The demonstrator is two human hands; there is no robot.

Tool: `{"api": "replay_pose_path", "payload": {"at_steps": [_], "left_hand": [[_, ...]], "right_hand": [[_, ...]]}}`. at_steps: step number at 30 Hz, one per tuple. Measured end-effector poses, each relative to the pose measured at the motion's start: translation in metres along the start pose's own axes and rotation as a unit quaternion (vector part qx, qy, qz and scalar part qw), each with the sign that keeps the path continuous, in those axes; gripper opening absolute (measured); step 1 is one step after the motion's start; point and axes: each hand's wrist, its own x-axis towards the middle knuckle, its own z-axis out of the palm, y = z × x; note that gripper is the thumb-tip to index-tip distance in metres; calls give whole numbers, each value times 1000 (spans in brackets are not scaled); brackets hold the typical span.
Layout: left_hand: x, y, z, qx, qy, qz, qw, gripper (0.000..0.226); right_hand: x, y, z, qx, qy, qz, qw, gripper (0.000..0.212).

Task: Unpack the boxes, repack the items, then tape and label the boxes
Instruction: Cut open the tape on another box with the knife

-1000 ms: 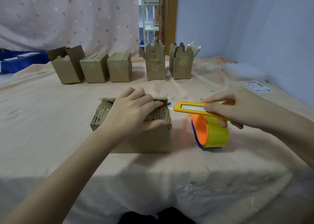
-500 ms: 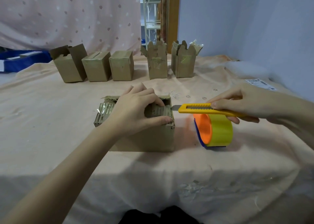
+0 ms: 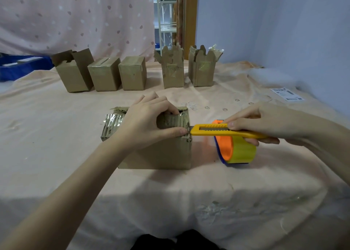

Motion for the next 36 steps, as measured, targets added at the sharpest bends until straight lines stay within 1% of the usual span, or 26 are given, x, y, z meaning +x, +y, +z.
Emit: {"api": "replay_pose_path", "payload": {"at_steps": [2, 5, 8, 14, 17, 20, 26, 34, 36], "left_hand": [[-1, 1, -1, 8, 7, 0, 1000, 52], [-1, 1, -2, 35, 22, 4, 999, 52], [2, 2, 0, 52, 33, 4, 998, 50], [8, 6, 4, 78, 38, -6, 996, 51], [9, 6, 5, 79, 42, -10, 996, 51], [11, 8, 5, 84, 46, -5, 995, 51], [16, 8, 7, 94, 49, 5, 994, 52], [20, 9, 11, 95, 54, 14, 994, 54], [19, 9, 12, 96, 56, 12, 994, 53]], "right_hand": [[-7, -5, -1, 21, 6, -17, 1000, 25], [-23, -16, -2, 93, 11, -38, 995, 28], [-29, -12, 1, 106, 54, -33, 992, 22], [-34, -12, 14, 141, 101, -32, 984, 17], [-35, -12, 18, 173, 120, -28, 977, 17], [-35, -15, 21, 217, 143, -26, 965, 22], [-35, -19, 24, 243, 135, -38, 960, 37], [-36, -10, 18, 230, 137, -26, 963, 41], [-36, -8, 17, 244, 148, -18, 958, 41]]}}
